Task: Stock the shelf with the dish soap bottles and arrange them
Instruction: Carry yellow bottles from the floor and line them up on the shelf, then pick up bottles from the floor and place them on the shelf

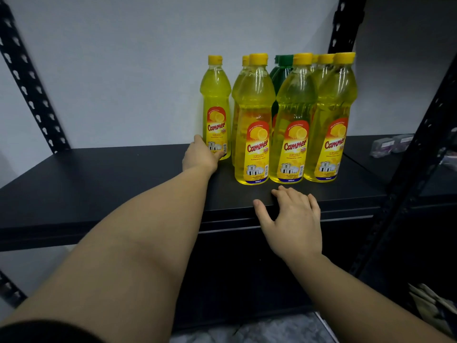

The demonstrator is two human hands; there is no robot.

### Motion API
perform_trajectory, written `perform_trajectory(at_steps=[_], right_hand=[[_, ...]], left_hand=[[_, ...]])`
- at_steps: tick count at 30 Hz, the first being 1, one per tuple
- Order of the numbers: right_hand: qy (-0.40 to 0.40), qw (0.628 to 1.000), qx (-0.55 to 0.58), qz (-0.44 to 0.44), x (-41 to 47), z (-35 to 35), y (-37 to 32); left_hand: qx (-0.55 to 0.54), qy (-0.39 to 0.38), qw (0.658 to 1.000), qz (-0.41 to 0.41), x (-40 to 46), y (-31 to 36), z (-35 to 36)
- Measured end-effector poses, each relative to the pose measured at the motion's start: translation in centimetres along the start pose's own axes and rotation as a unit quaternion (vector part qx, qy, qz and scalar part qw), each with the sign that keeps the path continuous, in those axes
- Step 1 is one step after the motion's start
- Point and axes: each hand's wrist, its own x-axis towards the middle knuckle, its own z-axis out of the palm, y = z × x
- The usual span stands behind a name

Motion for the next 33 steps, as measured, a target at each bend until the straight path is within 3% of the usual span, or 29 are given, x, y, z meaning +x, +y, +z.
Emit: perform_trajectory(at_steps=[7, 12, 20, 24, 29, 33], right_hand=[[0.002, 1.000, -0.018, -0.015, -0.2, 0.3, 0.0], [0.005, 0.999, -0.036, -0.024, -0.2, 0.5, 0.1], [-0.014, 0.999, -0.035, 0.001, -0.9, 0.1, -0.6], [-0.030, 0.999, -0.023, 0.020, -2.6, 0.5, -1.6], [-0.009, 0.999, 0.040, -0.007, -7.2, 1.8, -2.9], [-0.043, 0.996, 0.072, -0.017, -11.3, 3.6, -4.0]], left_hand=[[-0.027, -0.049, 0.998, 0.016, -0.4, -0.9, -0.8], [0.042, -0.083, 0.994, 0.055, -2.7, -1.5, -2.0], [0.055, -0.106, 0.988, 0.100, -9.5, -3.0, -6.1], [0.093, -0.080, 0.984, 0.130, -13.9, -4.3, -7.8], [0.136, -0.054, 0.962, 0.230, -19.2, -7.6, -9.0], [0.048, -0.006, 0.969, 0.242, -24.1, -11.3, -9.4]])
